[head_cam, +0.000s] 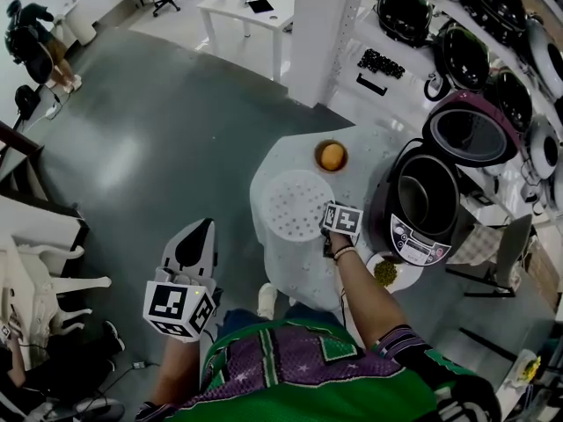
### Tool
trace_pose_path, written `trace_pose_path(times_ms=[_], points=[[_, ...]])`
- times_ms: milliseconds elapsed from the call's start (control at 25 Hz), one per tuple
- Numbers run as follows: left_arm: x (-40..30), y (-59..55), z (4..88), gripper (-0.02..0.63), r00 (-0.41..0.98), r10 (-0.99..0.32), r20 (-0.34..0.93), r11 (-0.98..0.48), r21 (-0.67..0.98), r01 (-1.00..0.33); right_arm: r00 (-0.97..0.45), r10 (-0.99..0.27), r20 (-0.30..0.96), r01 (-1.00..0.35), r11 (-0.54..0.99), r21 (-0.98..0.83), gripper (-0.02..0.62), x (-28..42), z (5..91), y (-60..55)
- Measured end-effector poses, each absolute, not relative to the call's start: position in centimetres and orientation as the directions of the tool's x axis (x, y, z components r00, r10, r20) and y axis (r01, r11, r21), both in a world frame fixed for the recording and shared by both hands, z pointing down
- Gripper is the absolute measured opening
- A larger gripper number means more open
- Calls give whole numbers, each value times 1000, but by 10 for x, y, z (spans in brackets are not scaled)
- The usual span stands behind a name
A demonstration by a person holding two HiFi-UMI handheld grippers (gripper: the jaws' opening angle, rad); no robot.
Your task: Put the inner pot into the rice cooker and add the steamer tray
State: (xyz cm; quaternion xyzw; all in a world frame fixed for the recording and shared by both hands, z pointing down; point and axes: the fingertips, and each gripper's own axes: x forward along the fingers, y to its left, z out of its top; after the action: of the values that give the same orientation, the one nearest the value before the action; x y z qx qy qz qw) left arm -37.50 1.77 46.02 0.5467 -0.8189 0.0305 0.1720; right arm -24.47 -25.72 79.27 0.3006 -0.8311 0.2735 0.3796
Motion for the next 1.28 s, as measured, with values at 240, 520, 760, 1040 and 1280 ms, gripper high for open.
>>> trace_pose_path(times_ms=[240, 520, 760, 1040, 1280], points=[[-379, 21, 449, 21, -322, -901, 289, 373, 140, -917, -558, -301, 773, -701, 669, -246, 21, -242, 770, -248], [-376, 19, 438, 21, -267, -931, 249, 311, 155, -938, -606, -295, 739, -694, 649, -311, 23, -232, 739, -225], [-363, 22, 425, 21, -198, -957, 212, 233, 159, -959, -637, -323, 700, -670, 680, -297, 23, -222, 691, -202], [-347, 26, 417, 21, -128, -975, 184, 158, 159, -975, -675, -365, 641, -657, 693, -297, 23, -198, 638, -176], [-327, 20, 411, 21, -47, -986, 158, 73, 168, -983, -692, -428, 581, -682, 651, -333, 23, -165, 587, -167]])
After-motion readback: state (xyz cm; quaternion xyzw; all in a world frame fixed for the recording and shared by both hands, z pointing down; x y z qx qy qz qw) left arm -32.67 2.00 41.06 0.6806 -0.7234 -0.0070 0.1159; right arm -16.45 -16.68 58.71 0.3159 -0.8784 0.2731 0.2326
